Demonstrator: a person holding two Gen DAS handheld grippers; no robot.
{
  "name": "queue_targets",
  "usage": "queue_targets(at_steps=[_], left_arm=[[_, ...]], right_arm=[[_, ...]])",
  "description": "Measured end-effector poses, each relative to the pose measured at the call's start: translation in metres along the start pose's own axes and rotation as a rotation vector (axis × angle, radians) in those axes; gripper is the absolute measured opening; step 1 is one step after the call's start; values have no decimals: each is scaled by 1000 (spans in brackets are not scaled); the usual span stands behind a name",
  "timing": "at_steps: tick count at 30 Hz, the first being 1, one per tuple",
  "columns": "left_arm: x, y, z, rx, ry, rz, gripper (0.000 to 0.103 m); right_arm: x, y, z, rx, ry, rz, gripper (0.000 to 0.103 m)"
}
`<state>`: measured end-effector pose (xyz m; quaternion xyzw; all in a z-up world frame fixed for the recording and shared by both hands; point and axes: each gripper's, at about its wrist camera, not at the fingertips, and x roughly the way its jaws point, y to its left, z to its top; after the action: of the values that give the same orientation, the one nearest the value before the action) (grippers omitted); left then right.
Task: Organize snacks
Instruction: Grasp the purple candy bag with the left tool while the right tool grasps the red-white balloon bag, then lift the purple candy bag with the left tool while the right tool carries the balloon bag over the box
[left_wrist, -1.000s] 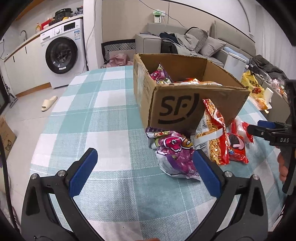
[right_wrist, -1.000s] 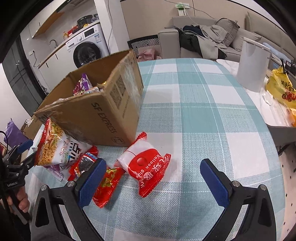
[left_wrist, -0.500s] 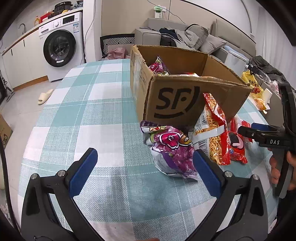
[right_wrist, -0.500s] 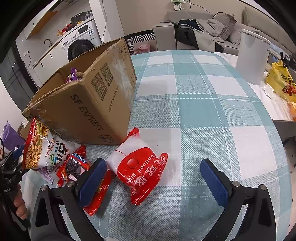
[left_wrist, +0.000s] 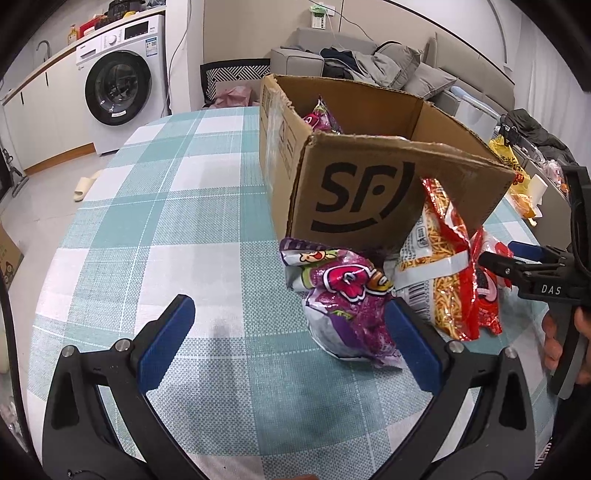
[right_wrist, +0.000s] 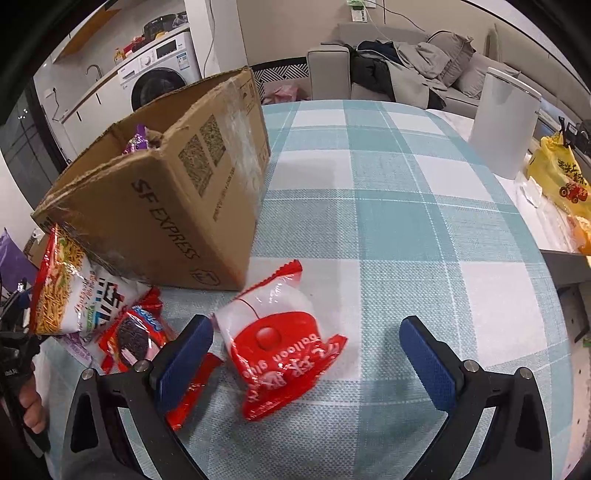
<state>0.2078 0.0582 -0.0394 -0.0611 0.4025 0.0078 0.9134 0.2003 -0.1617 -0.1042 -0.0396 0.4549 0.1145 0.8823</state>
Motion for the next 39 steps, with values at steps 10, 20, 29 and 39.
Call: queue_targets(at_steps=[10, 20, 29, 39], left_arm=[[3, 1, 0, 3, 0, -11, 102], [4, 1, 0, -4, -2, -50, 98], [1, -2, -3, -22, 8, -198, 52], [-11, -6, -5, -11, -15, -221, 22]], right_arm=[[-8, -2, -5, -44, -15, 10, 76], [-12, 8, -6, -90, -24, 58, 50], [-15, 11, -6, -96, -30, 73, 50], [-24, 16, -8, -114, -53, 92, 47]])
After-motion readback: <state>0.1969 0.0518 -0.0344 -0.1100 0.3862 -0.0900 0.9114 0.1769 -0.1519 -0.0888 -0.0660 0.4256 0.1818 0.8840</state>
